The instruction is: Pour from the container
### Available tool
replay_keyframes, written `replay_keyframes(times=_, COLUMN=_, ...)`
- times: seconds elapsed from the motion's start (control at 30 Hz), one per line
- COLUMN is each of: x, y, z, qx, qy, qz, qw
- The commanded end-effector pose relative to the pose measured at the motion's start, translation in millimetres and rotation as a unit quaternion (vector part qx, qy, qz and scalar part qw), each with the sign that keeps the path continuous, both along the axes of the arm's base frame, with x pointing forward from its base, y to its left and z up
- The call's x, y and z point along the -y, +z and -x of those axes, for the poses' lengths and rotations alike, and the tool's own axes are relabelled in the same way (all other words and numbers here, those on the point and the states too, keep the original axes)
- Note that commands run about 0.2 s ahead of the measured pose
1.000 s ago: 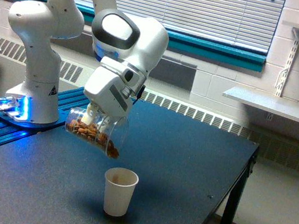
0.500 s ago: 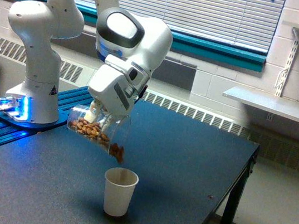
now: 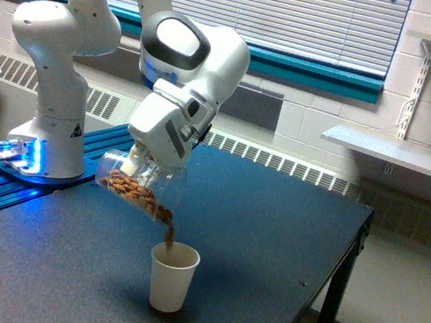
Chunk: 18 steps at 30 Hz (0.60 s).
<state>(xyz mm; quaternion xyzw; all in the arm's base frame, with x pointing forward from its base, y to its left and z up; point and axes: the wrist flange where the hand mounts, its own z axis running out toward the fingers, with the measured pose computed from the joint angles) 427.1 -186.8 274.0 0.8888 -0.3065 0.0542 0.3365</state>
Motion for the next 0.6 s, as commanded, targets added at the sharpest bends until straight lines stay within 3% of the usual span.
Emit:
replay_keyframes(times=0.03, x=-3.1, y=2.5, z=-3.3, qx=-0.012, qy=0.014, qz=0.006, qw=0.9998)
replay_keyframes(times=0.6, x=-1.7, y=5.8, z=-4.6, qx=-0.029, qy=0.016, qz=0.014, qw=0.9994)
